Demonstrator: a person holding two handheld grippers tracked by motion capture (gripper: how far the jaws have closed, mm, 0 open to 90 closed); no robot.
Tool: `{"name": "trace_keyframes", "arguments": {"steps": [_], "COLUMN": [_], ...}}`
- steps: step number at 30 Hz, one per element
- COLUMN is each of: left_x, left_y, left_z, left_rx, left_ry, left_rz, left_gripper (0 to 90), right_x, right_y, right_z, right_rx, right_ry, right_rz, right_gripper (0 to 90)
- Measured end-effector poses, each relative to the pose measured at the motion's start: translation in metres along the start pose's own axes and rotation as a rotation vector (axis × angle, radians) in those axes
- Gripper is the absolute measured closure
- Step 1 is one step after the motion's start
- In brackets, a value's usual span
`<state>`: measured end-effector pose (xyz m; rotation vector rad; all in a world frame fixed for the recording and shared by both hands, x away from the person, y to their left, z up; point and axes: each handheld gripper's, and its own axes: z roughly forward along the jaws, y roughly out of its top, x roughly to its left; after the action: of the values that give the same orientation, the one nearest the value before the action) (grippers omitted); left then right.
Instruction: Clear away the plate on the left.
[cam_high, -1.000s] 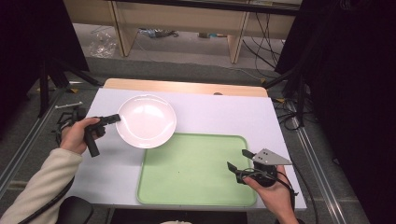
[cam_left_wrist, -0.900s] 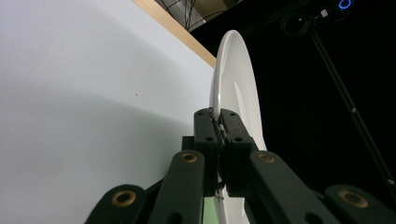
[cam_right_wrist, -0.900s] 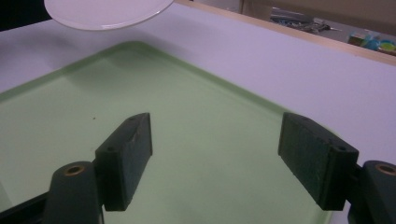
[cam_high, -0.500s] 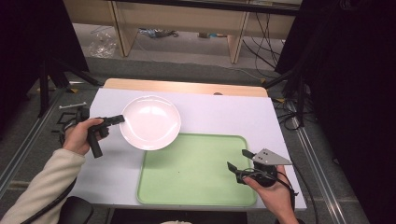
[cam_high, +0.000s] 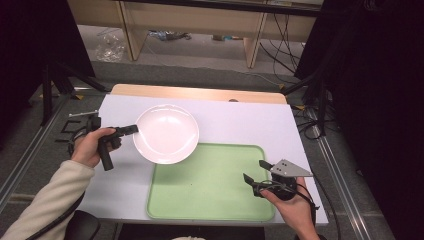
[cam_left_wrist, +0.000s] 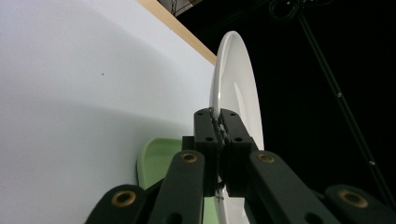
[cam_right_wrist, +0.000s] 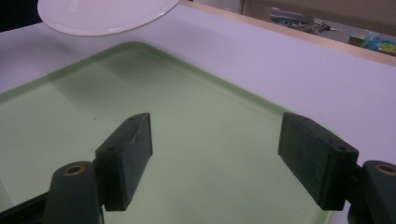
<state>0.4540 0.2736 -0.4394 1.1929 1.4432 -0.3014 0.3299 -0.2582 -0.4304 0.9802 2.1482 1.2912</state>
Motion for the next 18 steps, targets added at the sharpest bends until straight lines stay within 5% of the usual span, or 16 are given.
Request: {"name": "trace_keyframes", "arguments": {"steps": [18], "left_x": [-0.0088], "left_y": [-0.0087], "left_z": [0.0086], "left_rx": [0.039], "left_ry": [-0.020], "left_rz": [-0.001], "left_gripper": [86.5], "right_x": [0.0001], "right_y": [0.0000], "right_z": [0.0000], "right_rx": [-0.005], "right_ry": [-0.001], "right_rz": [0.000], "right_gripper": [26.9]}}
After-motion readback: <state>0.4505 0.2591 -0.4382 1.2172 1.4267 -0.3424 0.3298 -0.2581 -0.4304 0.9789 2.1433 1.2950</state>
